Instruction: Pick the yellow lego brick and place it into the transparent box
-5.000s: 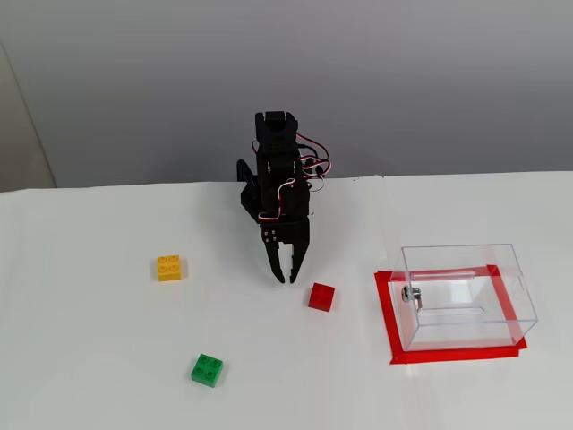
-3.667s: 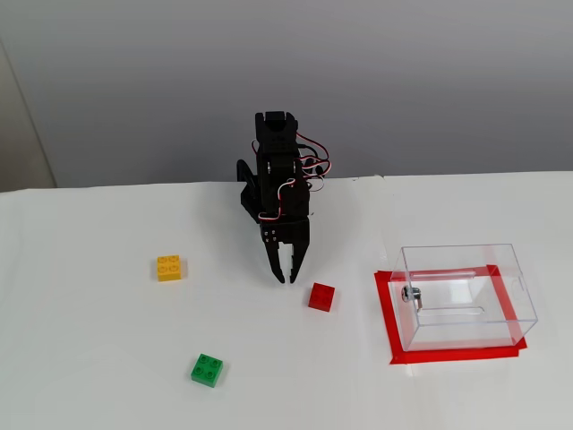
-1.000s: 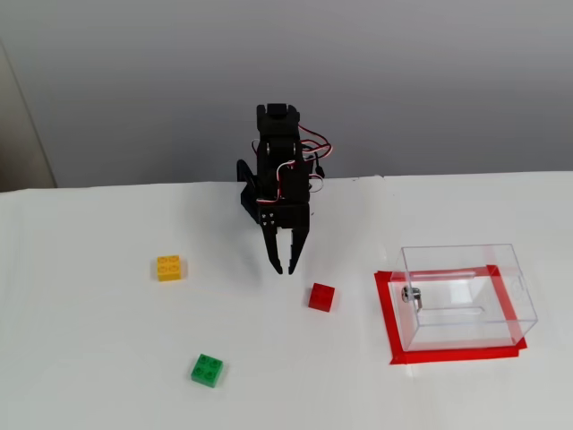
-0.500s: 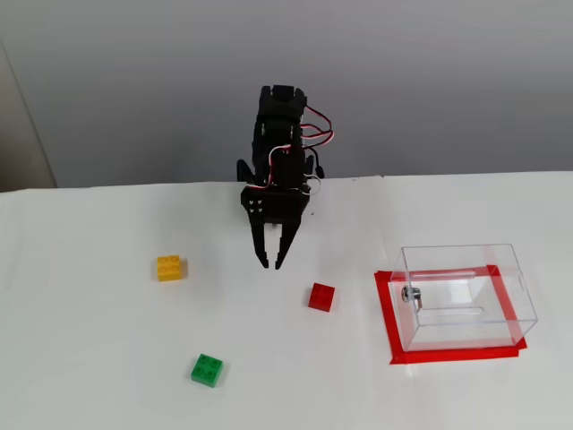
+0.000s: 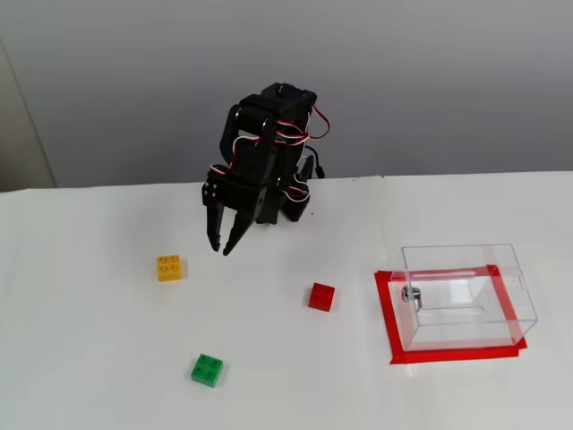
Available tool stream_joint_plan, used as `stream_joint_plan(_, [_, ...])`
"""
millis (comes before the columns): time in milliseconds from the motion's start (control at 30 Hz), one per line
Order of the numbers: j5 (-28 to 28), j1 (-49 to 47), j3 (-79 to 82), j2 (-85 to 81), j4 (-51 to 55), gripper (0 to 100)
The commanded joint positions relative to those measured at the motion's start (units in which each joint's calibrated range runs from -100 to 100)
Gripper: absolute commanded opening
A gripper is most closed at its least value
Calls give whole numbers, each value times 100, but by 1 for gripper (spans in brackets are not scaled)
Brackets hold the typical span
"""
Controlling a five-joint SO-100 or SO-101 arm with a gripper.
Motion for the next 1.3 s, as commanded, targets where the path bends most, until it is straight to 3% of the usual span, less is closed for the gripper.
stream_joint_plan(0, [-210, 478, -512, 553, 230, 5])
stream_joint_plan(533, [-1416, 1432, -1470, 2208, 474, 5])
stream_joint_plan(767, [-1452, 1853, -2202, 2725, 500, 6])
stream_joint_plan(933, [-1405, 2178, -2609, 3090, 500, 23])
stream_joint_plan(1267, [-1301, 2385, -3378, 3794, 491, 25])
